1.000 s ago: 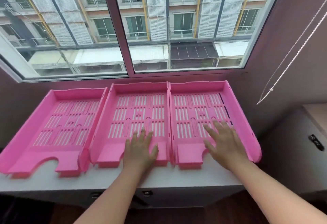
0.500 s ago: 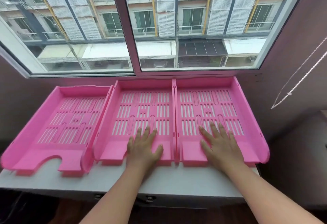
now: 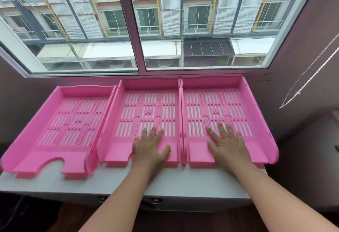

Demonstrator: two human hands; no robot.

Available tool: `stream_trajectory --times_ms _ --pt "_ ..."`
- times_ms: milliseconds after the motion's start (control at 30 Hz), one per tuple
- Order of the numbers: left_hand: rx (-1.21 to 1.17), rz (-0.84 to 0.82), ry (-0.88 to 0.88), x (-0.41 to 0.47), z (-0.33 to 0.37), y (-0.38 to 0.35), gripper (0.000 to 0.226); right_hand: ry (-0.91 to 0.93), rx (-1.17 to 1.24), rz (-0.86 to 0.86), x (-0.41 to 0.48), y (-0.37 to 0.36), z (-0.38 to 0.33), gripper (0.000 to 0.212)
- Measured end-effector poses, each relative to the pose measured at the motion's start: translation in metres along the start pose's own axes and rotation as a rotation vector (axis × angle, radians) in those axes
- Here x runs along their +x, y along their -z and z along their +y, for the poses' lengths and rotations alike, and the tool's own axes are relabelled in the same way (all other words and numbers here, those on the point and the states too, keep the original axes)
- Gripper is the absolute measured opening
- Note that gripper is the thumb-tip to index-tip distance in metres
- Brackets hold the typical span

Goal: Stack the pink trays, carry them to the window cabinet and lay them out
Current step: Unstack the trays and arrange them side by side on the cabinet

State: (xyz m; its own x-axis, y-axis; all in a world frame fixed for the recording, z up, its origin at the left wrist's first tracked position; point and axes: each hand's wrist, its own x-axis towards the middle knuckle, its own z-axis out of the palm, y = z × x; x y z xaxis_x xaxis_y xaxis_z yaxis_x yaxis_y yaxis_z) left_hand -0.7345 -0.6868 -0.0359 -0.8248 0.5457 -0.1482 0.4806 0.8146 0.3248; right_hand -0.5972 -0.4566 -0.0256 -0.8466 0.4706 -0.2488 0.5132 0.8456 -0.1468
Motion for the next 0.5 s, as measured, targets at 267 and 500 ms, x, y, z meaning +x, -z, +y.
stream_trajectory --times_ms 267,500 --pt "0.001 0.075 -0.108 0.001 -0.008 0.05 0.07 -0.032 0.127 0.093 0.003 0.033 -0.033 0.063" --pt "0.016 0.347 -0.085 -0.01 -0.102 0.119 0.066 0.218 0.101 0.281 -0.001 0.059 -0.149 0.061"
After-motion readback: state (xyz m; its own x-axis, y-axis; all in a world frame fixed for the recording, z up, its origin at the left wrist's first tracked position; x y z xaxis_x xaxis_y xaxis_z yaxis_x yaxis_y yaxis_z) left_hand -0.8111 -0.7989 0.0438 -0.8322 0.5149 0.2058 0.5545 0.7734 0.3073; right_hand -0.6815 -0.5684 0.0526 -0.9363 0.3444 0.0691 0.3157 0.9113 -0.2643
